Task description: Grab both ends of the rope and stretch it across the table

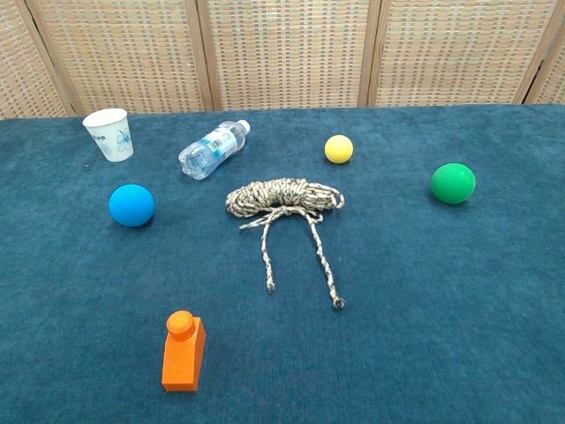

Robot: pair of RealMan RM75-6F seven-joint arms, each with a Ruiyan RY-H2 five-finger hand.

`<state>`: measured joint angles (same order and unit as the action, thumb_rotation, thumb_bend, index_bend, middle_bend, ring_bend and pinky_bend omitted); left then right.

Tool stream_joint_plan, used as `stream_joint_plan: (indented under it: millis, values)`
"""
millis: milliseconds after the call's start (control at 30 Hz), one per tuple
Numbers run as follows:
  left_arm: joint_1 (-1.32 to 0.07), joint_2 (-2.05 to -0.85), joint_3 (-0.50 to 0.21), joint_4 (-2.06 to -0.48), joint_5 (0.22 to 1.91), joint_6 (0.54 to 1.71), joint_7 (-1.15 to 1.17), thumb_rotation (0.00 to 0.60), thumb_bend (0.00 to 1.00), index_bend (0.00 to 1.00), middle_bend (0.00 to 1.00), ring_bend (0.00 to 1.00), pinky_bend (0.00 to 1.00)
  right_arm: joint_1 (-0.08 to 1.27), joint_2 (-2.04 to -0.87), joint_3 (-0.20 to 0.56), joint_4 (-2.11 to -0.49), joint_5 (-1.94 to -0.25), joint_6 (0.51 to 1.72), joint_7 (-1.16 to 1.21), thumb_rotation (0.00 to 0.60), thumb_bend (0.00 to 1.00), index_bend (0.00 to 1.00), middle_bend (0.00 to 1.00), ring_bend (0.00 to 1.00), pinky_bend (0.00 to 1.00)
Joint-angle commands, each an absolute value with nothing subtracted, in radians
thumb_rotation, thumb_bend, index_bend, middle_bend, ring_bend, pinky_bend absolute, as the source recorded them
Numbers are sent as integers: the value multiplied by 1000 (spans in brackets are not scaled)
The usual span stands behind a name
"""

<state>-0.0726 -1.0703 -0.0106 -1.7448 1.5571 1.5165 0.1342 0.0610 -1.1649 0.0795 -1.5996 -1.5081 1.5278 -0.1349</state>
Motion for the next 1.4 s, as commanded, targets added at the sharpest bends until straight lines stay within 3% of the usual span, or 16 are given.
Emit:
stream_joint_plan:
  millis: [33,133,233,500,600,933,1400]
  values:
    - [-72,-1072,-11,-1743,1556,1517,136,600,0,0,0,0,0,65,-1167,78,-1601,-1505,1517,-138,600,0,32,0,0,0]
    - [-76,-1071,-15,-1743,1552,1511,136,600,0,0,0,0,0,83,-1169,70,-1610,-1530,1494,-126,600,3,47,0,0,0]
    - [-78,-1068,-17,-1745,1548,1507,129,600,0,0,0,0,0,118,-1171,59,-1628,-1576,1457,-105,600,111,96,0,0,0]
    - [-93,-1070,-25,-1749,1522,1476,140,600,0,0,0,0,0,327,-1141,55,-1765,-1714,1197,-160,600,686,252,0,0,0]
    - [-98,-1073,-29,-1751,1511,1466,149,600,0,0,0,0,0,395,-1156,69,-1790,-1713,1103,-215,600,807,304,0,0,0]
    - [-104,-1093,-26,-1751,1502,1454,197,600,0,0,0,0,0,573,-1320,102,-1743,-1635,847,-409,600,904,334,0,0,0]
    - [-102,-1122,-15,-1749,1519,1463,257,600,0,0,0,0,0,642,-1533,114,-1639,-1459,802,-615,600,920,342,0,0,0]
